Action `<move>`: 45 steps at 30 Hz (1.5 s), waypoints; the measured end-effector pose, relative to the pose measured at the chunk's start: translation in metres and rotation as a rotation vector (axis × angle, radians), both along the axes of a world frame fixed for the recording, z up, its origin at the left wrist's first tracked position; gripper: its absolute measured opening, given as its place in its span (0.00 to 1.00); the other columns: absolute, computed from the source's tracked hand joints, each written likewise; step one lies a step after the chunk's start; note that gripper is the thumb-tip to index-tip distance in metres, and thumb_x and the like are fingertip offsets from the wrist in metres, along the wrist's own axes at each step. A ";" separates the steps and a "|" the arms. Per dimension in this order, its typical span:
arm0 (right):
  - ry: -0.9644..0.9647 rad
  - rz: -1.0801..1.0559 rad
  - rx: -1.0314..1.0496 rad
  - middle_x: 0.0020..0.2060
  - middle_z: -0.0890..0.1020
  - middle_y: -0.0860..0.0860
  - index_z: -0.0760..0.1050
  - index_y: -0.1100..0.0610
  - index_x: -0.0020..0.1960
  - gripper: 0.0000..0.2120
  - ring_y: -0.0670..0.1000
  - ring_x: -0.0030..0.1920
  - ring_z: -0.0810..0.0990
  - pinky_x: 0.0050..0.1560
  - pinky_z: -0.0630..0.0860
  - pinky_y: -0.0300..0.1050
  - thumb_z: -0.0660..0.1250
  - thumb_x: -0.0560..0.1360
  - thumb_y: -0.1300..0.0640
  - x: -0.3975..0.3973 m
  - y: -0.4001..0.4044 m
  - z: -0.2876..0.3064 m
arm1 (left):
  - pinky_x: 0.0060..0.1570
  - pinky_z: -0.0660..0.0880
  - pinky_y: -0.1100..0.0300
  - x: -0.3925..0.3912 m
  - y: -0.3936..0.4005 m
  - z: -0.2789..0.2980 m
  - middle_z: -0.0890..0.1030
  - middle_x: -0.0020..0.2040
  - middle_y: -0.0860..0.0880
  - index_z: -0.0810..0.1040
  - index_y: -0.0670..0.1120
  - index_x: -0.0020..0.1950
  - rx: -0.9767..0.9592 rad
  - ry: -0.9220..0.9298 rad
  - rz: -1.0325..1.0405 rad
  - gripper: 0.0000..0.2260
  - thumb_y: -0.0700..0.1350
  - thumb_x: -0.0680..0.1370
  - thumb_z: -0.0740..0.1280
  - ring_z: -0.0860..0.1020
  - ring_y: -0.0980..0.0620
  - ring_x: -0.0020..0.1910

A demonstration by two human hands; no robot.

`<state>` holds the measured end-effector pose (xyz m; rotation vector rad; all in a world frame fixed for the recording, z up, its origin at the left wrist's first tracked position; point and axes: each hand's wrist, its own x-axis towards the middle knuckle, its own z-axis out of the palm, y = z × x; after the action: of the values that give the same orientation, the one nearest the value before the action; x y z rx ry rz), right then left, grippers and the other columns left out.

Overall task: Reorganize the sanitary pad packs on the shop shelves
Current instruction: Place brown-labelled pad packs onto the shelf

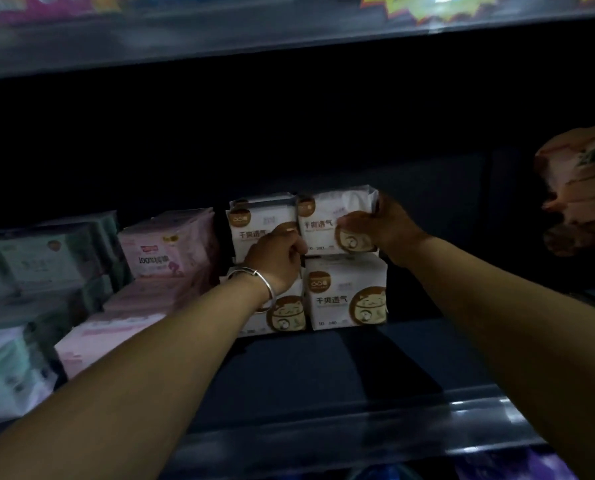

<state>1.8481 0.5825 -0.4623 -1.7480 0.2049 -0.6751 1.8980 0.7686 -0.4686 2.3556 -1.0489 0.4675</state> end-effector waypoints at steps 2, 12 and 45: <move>0.062 -0.025 -0.026 0.53 0.81 0.58 0.74 0.60 0.59 0.20 0.58 0.53 0.80 0.57 0.77 0.57 0.74 0.69 0.57 0.005 0.001 -0.003 | 0.56 0.72 0.53 0.007 -0.003 -0.002 0.77 0.55 0.45 0.78 0.42 0.49 0.018 -0.032 -0.001 0.07 0.36 0.76 0.61 0.76 0.45 0.54; 0.124 -0.099 -0.111 0.52 0.79 0.54 0.75 0.57 0.54 0.11 0.54 0.52 0.78 0.55 0.76 0.47 0.69 0.74 0.54 0.017 0.006 -0.008 | 0.58 0.72 0.52 0.013 -0.005 -0.007 0.77 0.57 0.47 0.79 0.45 0.53 0.065 -0.031 0.044 0.08 0.40 0.77 0.62 0.74 0.47 0.59; 0.536 -0.028 -1.056 0.43 0.78 0.60 0.75 0.63 0.46 0.10 0.63 0.46 0.76 0.42 0.71 0.51 0.68 0.66 0.61 -0.315 0.112 -0.341 | 0.57 0.62 0.56 -0.261 0.085 -0.330 0.72 0.59 0.47 0.72 0.45 0.61 0.351 0.223 -0.172 0.12 0.44 0.78 0.62 0.68 0.47 0.61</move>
<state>1.5326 0.6947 -0.8029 -2.9374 0.2599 -0.3044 1.6370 0.8537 -0.7981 2.5110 -1.2943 -0.0498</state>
